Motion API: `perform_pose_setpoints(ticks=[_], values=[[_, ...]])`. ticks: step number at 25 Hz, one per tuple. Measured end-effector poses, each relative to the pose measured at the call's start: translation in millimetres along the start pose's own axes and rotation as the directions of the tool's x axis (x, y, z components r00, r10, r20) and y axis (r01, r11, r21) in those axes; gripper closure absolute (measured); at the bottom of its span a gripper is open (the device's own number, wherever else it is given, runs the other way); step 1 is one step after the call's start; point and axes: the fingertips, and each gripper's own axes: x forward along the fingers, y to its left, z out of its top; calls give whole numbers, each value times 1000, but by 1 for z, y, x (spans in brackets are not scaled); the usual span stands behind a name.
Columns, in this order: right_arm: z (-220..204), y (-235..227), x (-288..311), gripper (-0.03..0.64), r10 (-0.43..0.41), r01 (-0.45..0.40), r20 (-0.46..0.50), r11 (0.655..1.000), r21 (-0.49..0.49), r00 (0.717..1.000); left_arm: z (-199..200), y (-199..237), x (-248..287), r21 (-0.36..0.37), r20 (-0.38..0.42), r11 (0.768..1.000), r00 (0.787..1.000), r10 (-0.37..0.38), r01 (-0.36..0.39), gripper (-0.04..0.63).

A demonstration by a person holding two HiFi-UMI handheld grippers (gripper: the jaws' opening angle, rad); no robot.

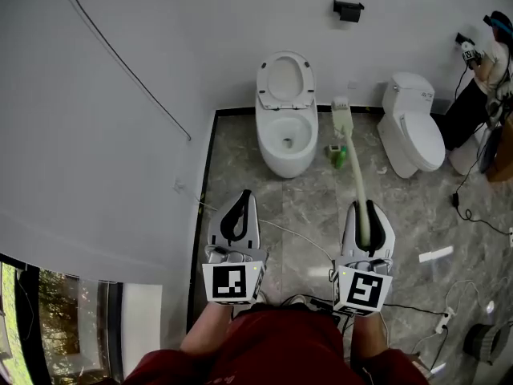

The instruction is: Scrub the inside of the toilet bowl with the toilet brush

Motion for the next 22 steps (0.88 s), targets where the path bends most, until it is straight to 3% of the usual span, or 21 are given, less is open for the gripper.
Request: perform_pose_setpoints(ticks=[3, 11, 17, 22], values=[[-10, -10, -6, 502, 8, -8, -11, 1000, 19, 1000, -9, -14, -6, -25, -18, 1000, 1000, 7, -8, 591], [-52, -18, -19, 502, 52, -48, -78, 998, 48, 996, -37, -36, -21, -6, -86, 999, 996, 34, -34, 591], [-60, -29, -8, 502, 80, -75, -119, 996, 50, 990, -39, -53, -2, 2, -111, 1000, 994, 23, -23, 590], [-67, -21, 17, 502, 89, -85, -127, 996, 33, 988, -52, -41, 19, -15, -103, 1000, 994, 24, -26, 591]])
